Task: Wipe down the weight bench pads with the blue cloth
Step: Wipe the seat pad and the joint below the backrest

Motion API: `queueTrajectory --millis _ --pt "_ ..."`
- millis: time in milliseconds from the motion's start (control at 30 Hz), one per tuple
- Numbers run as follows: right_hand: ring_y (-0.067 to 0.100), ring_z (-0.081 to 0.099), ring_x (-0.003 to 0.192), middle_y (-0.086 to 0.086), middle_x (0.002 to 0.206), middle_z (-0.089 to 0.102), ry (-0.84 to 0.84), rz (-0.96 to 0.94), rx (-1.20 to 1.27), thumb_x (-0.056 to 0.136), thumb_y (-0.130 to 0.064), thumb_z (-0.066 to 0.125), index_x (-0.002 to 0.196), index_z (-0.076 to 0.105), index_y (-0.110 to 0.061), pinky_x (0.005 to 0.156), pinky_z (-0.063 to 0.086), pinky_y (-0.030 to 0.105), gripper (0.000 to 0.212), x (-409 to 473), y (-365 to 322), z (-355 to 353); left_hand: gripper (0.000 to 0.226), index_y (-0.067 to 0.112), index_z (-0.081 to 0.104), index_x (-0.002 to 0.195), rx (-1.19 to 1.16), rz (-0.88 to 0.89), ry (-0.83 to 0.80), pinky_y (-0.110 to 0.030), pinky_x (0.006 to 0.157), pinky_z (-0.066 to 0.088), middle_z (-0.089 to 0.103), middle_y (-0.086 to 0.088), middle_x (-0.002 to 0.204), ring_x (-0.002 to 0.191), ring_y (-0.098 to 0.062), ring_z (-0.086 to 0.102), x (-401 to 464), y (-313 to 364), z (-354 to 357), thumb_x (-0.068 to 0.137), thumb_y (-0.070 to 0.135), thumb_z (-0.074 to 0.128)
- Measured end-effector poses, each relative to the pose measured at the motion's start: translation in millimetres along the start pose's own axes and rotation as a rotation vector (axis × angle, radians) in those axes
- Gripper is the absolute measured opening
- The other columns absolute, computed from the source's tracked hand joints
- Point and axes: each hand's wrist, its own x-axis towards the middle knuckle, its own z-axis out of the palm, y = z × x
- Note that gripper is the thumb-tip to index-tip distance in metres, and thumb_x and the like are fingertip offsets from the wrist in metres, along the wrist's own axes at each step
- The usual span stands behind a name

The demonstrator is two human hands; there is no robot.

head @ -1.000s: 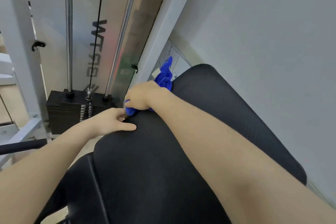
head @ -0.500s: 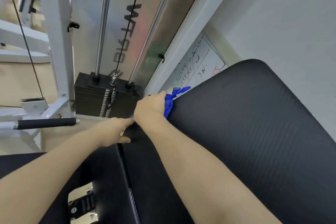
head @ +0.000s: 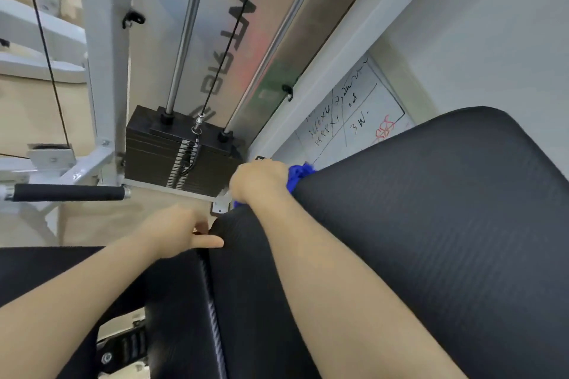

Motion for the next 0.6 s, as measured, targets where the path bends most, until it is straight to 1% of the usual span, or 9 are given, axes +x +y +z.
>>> queueTrajectory --millis 67,133,200,267,333,400,467,533,600 --pt "0.026 0.050 0.110 0.004 0.123 0.057 0.003 -0.097 0.028 0.089 -0.021 0.044 0.116 0.059 -0.018 0.084 0.037 0.036 0.031 1 -26 14 0.046 0.021 0.062 0.108 -0.092 0.005 0.016 -0.020 0.074 0.041 0.062 0.009 0.099 0.088 -0.010 0.056 0 -10 4 0.075 0.053 0.066" --pt "0.026 0.052 0.105 0.003 0.115 0.058 -0.019 -0.175 0.044 0.089 -0.022 0.045 0.109 0.059 -0.019 0.080 0.036 0.035 0.025 -3 -35 19 0.045 0.021 0.063 0.109 -0.194 0.051 0.003 -0.016 0.071 0.042 0.066 0.006 0.105 0.085 -0.008 0.057 0 -22 5 0.071 0.043 0.075" --pt "0.027 0.050 0.092 0.005 0.100 0.055 -0.059 -0.188 0.059 0.090 -0.025 0.046 0.093 0.055 -0.019 0.081 0.038 0.036 0.012 -2 -21 10 0.043 0.019 0.062 0.111 -0.190 0.092 -0.026 -0.010 0.068 0.042 0.065 0.003 0.106 0.080 -0.003 0.056 -1 -26 3 0.072 0.030 0.077" --pt "0.029 0.047 0.086 0.007 0.093 0.049 -0.137 -0.142 0.048 0.090 -0.017 0.040 0.076 0.048 -0.009 0.084 0.041 0.039 0.018 5 2 -9 0.048 0.019 0.058 0.119 -0.114 0.092 -0.070 -0.016 0.076 0.044 0.062 0.002 0.114 0.091 -0.008 0.057 -1 -31 6 0.076 0.027 0.074" --pt "0.029 0.048 0.086 0.010 0.092 0.049 -0.187 -0.060 0.044 0.088 -0.011 0.034 0.066 0.044 -0.010 0.085 0.040 0.039 0.025 13 22 -22 0.053 0.020 0.054 0.125 -0.057 0.067 -0.073 -0.023 0.088 0.042 0.058 0.001 0.122 0.104 -0.014 0.055 0 -37 13 0.076 0.032 0.073" --pt "0.028 0.050 0.090 0.008 0.097 0.054 -0.178 0.016 0.033 0.088 -0.015 0.036 0.071 0.050 -0.012 0.084 0.040 0.036 0.022 15 21 -19 0.053 0.021 0.056 0.122 -0.088 0.052 -0.055 -0.024 0.088 0.042 0.059 0.001 0.121 0.098 -0.012 0.053 1 -43 18 0.074 0.035 0.075" --pt "0.026 0.052 0.102 0.003 0.104 0.056 -0.133 0.037 -0.029 0.087 -0.021 0.042 0.095 0.060 -0.017 0.086 0.039 0.032 0.019 11 -4 0 0.051 0.022 0.058 0.119 -0.115 0.052 -0.037 -0.025 0.086 0.043 0.061 0.002 0.118 0.094 -0.010 0.053 3 -46 20 0.073 0.035 0.076" --pt "0.026 0.050 0.111 0.002 0.117 0.056 -0.082 -0.022 -0.046 0.087 -0.022 0.048 0.114 0.059 -0.021 0.091 0.038 0.035 0.030 11 -32 18 0.052 0.021 0.057 0.120 -0.114 0.053 -0.023 -0.027 0.088 0.045 0.061 0.003 0.118 0.099 -0.014 0.056 5 -47 22 0.073 0.036 0.075" --pt "0.026 0.049 0.113 0.002 0.122 0.056 -0.071 -0.083 -0.018 0.087 -0.024 0.047 0.118 0.058 -0.021 0.094 0.036 0.038 0.033 12 -52 28 0.055 0.021 0.056 0.122 -0.128 0.031 -0.025 -0.031 0.090 0.047 0.061 0.002 0.119 0.104 -0.017 0.058 5 -52 27 0.073 0.037 0.075"
